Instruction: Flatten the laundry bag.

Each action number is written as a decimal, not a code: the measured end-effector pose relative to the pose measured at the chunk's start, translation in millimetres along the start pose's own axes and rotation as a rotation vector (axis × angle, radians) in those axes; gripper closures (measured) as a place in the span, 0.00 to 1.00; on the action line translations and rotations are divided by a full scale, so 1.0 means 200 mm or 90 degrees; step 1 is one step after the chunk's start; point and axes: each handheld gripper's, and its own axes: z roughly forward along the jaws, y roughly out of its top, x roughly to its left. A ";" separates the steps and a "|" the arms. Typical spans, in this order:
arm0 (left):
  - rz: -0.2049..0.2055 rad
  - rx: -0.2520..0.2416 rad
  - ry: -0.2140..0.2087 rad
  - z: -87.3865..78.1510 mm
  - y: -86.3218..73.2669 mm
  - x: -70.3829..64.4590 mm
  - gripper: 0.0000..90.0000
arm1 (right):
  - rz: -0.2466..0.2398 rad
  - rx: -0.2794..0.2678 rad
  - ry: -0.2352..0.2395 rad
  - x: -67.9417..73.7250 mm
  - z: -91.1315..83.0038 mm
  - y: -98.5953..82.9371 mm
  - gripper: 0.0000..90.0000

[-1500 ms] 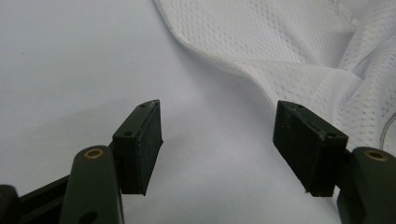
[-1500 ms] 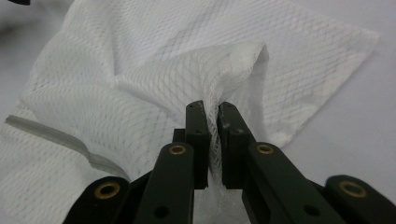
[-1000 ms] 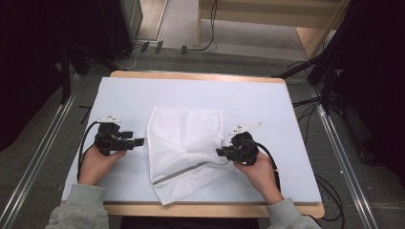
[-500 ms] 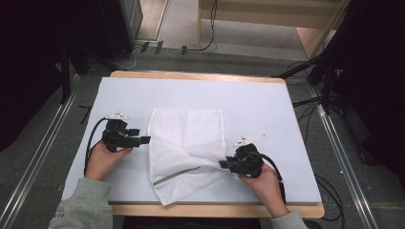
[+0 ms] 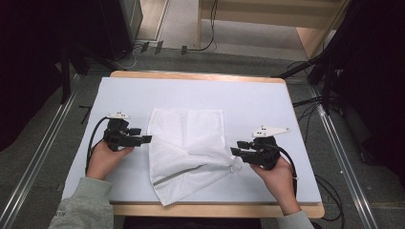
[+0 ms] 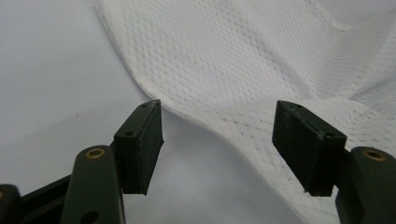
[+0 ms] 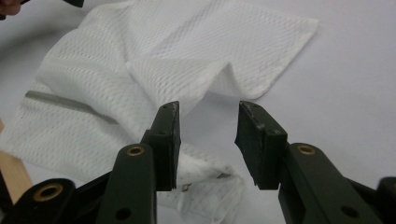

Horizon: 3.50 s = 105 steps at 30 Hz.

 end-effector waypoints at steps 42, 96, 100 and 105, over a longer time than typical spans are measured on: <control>-0.042 0.044 -0.020 0.08 -0.12 -0.12 0.74 | -0.011 0.070 -0.081 -0.19 0.58 0.12 0.74; -0.058 0.031 -0.049 0.15 0.12 0.04 0.67 | 0.035 -0.003 -0.114 -0.40 0.38 0.28 0.79; -0.052 0.038 -0.050 0.14 0.09 0.00 0.63 | 0.052 0.011 -0.115 -0.43 0.44 0.26 0.75; -0.042 0.040 -0.045 0.12 0.05 -0.02 0.58 | 0.068 0.020 -0.121 -0.49 0.52 0.23 0.72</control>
